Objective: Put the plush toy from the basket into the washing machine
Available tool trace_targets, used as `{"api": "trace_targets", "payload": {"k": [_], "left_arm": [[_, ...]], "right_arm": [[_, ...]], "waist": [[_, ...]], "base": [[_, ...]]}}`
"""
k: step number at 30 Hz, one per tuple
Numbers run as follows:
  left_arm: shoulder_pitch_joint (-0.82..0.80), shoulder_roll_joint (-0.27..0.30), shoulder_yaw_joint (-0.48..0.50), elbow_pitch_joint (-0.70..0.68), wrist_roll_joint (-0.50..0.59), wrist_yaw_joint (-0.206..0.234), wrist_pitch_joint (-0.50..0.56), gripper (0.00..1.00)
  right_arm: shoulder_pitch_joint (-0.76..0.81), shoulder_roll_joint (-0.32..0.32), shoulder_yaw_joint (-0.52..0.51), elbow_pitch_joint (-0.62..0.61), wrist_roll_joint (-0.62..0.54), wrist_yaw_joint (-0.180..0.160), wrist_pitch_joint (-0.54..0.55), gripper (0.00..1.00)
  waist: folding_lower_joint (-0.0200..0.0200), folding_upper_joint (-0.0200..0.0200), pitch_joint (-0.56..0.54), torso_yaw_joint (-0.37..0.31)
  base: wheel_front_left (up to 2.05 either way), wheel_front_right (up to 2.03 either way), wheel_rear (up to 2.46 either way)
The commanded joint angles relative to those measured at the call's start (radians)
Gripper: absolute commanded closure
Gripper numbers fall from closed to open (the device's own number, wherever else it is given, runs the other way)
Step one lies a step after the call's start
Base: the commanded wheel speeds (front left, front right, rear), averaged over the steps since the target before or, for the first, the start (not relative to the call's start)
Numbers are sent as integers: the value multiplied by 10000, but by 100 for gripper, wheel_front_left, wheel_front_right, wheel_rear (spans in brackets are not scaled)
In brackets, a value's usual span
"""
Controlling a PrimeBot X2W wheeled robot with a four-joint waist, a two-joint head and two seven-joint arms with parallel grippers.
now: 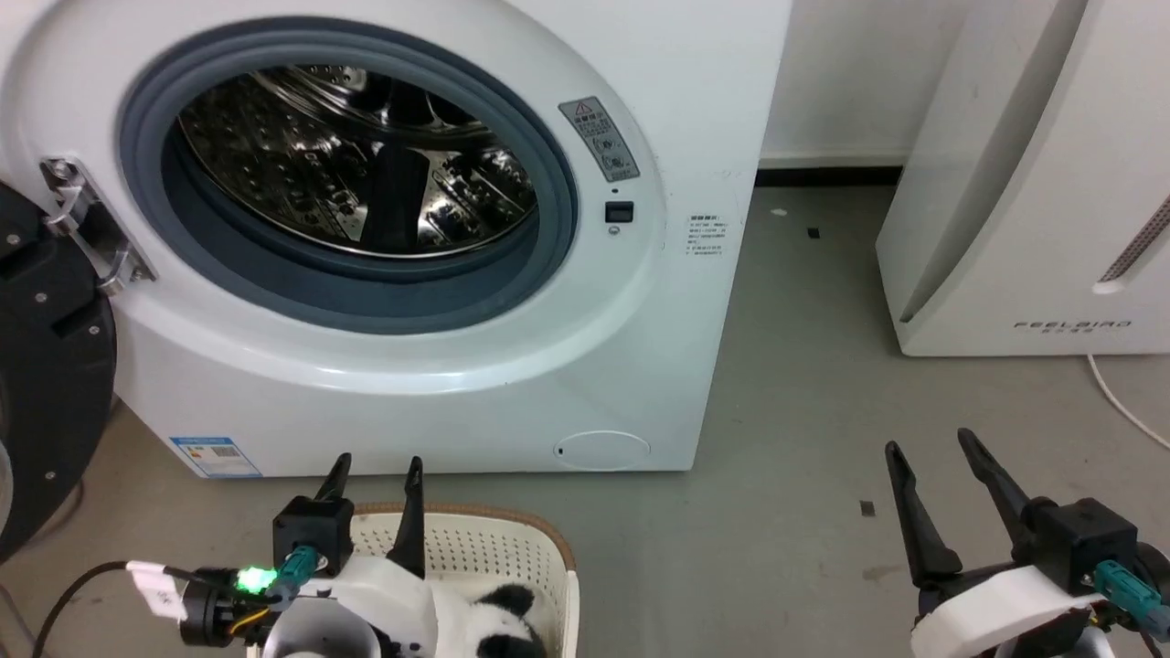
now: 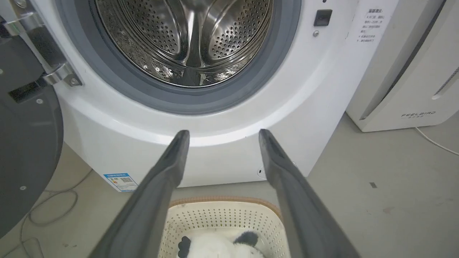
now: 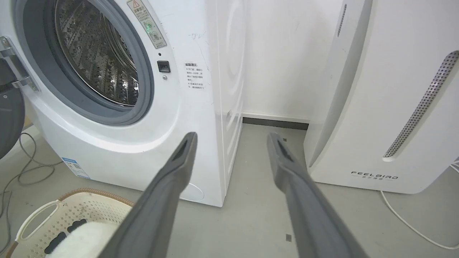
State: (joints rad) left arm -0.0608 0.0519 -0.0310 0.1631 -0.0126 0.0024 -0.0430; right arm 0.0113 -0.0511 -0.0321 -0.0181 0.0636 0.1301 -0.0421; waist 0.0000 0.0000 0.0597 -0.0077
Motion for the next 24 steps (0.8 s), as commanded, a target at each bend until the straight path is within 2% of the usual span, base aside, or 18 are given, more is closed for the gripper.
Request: {"api": "trace_targets", "payload": {"k": [1,13,24], "left_arm": [[-338,56,-65,347,-71,-79,-90,0],[-1603,268,-370,2119,-94,-231,-125,0],[-2873,535,-678,3345,-139,-354,347,0]], "right_arm": [[-238,2,-68,-97,106,1,-119,0],[-733,3,-273,-311,428,2,-368,0],[-1281,3,-484,-694,662,2,-596,0]], "waist": [[0,0,200,-36],[0,0,1525,-193],[0,0,3214,-255]], "base": [[0,0,0],[0,0,0],[0,0,0]]}}
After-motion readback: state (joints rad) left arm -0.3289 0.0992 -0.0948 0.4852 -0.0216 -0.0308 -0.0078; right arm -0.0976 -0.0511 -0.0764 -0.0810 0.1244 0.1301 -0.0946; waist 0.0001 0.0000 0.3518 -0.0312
